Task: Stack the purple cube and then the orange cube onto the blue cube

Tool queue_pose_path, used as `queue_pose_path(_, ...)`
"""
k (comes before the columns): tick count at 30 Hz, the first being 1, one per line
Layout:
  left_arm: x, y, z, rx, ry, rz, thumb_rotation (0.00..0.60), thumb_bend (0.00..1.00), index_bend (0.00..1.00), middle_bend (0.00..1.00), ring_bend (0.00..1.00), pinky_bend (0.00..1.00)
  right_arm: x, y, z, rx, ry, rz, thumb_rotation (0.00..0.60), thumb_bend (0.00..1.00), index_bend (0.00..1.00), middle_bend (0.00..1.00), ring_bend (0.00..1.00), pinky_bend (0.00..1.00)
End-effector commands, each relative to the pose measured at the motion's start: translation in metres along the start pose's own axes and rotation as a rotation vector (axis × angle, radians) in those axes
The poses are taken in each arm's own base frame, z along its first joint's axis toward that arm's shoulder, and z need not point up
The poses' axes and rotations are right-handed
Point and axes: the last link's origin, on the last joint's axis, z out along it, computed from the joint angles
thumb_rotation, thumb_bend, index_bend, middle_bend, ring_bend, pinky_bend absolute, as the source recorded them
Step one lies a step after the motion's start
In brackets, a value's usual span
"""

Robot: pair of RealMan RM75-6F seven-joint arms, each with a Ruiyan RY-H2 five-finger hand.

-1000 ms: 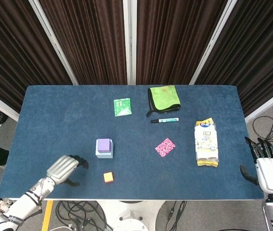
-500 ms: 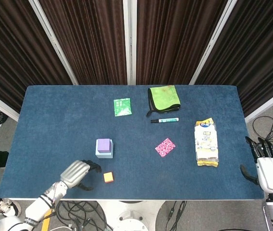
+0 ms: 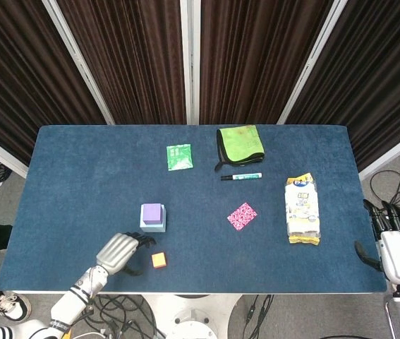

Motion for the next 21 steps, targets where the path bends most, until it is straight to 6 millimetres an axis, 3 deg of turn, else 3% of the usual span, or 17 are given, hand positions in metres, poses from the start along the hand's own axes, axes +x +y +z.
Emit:
queue_pose_path(1,-0.0022,0.0029,0.0002,0.001,-0.001,-0.006,0.6,0.16,0.36,0.5,0.37,0.44,0.0002,0.0003,-0.0005,0.0,0.002,0.001,0.6,0.26,0.02,0.17,0.0,0.0)
queue_pose_path(11,-0.0085,0.0101,0.0043,-0.024,-0.014,-0.034,0.6,0.15,0.36,0.51,0.38,0.44,0.0039,0.0001,0.0015,-0.001,0.007,0.01,0.6,0.26,0.02,0.17,0.0,0.0)
queue_pose_path(21,-0.0087,0.0044,0.0068,-0.076,-0.013,-0.007,0.6,0.15,0.36,0.51,0.38,0.44,0.0032,0.0005,0.002,-0.003,0.007,0.01,0.6,0.26,0.02,0.17,0.0,0.0)
